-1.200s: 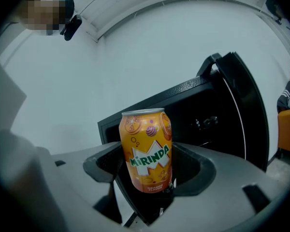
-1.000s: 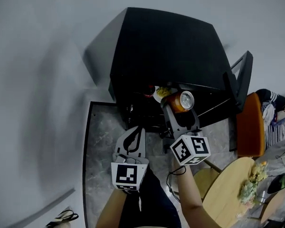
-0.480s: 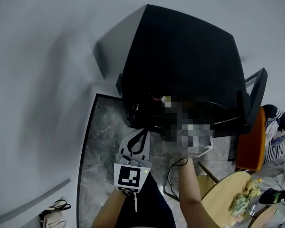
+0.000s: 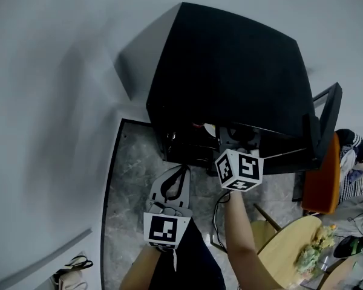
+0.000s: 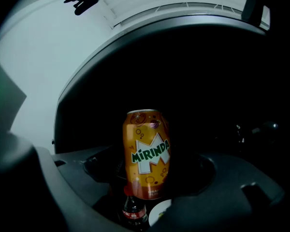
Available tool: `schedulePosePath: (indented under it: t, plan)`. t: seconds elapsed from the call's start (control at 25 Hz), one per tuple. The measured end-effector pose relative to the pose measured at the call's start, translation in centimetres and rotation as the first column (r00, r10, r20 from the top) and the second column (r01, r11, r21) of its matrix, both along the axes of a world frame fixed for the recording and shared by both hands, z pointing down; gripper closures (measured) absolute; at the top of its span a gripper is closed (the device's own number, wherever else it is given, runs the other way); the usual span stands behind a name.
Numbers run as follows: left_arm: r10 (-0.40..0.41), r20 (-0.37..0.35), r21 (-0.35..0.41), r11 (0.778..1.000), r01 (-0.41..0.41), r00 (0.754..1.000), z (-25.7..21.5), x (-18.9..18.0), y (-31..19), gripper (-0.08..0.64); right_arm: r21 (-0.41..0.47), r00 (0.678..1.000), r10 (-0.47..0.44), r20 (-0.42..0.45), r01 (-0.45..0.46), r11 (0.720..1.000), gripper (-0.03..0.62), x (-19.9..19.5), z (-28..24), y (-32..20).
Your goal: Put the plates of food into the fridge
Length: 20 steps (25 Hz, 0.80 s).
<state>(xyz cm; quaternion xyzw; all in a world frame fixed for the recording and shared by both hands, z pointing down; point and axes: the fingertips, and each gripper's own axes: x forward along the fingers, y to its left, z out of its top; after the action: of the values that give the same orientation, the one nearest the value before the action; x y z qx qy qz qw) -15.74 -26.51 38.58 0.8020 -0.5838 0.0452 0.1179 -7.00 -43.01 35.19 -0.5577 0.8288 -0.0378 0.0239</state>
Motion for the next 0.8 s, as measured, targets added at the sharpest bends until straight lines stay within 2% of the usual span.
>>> schedulePosePath:
  t: [0.44,0.8]
  plan:
    - [-0.016,-0.022,-0.057,0.998,0.015,1.000,0.5,-0.2,1.1,0.551,0.038,0.999,0.031,0.041,-0.033,0.999,0.288,0.0,-0.1,-2.8]
    - [-0.002,-0.009,-0.052,0.999,0.001,1.000,0.5,0.0,1.7,0.551,0.080,0.998,0.026,0.062,-0.031,0.996,0.287,0.3,-0.7,-2.5]
